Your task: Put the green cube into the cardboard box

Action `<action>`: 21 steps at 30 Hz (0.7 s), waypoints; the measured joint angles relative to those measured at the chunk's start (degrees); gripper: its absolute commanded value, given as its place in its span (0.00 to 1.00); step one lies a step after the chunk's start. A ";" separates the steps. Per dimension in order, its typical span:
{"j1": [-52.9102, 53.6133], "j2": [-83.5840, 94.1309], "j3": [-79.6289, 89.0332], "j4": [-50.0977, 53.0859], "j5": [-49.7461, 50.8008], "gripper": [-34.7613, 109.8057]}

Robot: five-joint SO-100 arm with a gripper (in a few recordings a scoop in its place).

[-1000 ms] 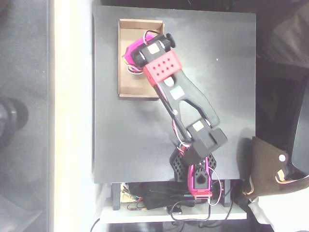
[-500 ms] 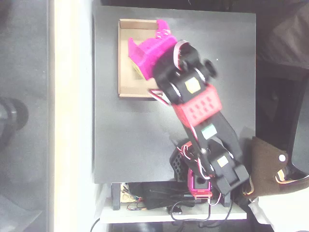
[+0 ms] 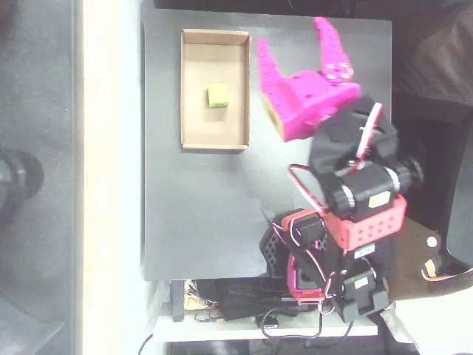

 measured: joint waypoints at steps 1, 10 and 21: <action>1.93 0.62 0.00 0.00 0.00 0.47; 15.73 2.46 -0.09 0.00 0.35 0.47; 23.73 2.64 0.97 0.26 0.18 0.40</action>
